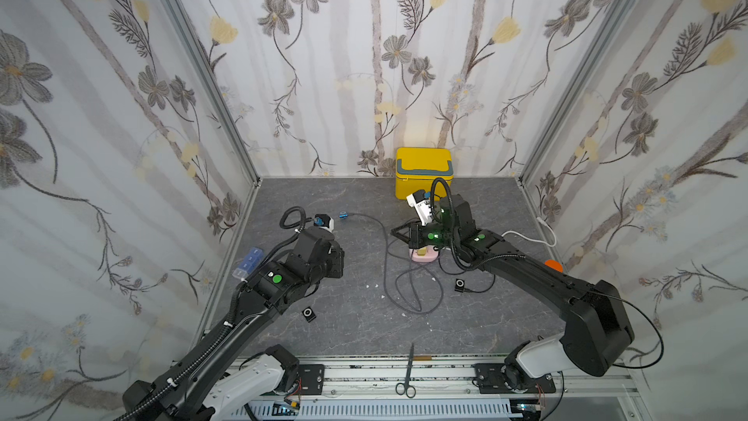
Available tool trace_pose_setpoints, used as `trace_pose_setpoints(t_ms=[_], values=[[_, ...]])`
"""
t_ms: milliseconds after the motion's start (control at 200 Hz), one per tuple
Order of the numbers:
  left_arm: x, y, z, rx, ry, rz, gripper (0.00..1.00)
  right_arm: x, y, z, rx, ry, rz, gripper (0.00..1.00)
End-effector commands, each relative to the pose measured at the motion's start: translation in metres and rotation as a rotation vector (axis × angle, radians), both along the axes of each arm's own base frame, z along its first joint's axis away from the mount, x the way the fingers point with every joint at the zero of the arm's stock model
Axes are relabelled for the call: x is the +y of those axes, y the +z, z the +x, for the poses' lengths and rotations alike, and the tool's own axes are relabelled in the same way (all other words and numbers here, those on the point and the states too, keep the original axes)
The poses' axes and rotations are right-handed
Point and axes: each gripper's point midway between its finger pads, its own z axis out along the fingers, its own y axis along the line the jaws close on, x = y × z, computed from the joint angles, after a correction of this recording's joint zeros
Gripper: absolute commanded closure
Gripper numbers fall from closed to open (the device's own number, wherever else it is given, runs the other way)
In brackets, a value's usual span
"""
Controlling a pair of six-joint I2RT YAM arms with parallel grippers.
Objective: Charge mp3
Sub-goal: Pick up the charging cable from the center of the board, then pick up the MP3 player from the center of the board.
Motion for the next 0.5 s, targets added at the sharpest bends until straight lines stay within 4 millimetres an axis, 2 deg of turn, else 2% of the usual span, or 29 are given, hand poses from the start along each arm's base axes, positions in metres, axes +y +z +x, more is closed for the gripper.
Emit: trace_pose_setpoints(t_ms=[0, 55, 150, 205, 265, 335, 495], values=[[0.008, -0.023, -0.009, 0.126, 0.227, -0.146, 0.56, -0.005, 0.008, 0.008, -0.072, -0.017, 0.014, 1.00], [0.011, -0.029, -0.011, 0.124, 0.260, -0.170, 0.55, -0.009, 0.008, 0.011, -0.085, -0.027, 0.007, 1.00], [0.034, -0.041, -0.020, 0.147, 0.377, -0.132, 0.56, -0.014, 0.009, 0.015, -0.108, -0.042, 0.000, 1.00], [0.052, -0.052, -0.031, 0.187, 0.479, -0.089, 0.61, -0.017, 0.011, 0.018, -0.119, -0.053, -0.002, 1.00], [0.066, -0.066, -0.047, 0.252, 0.559, -0.054, 0.61, -0.018, 0.013, 0.018, -0.129, -0.049, 0.002, 1.00], [0.070, -0.083, -0.060, 0.325, 0.591, -0.039, 0.53, -0.018, 0.013, 0.020, -0.141, -0.046, 0.004, 1.00], [0.070, -0.123, -0.076, 0.441, 0.629, -0.037, 0.51, -0.015, 0.012, 0.025, -0.137, -0.030, 0.020, 1.00]])
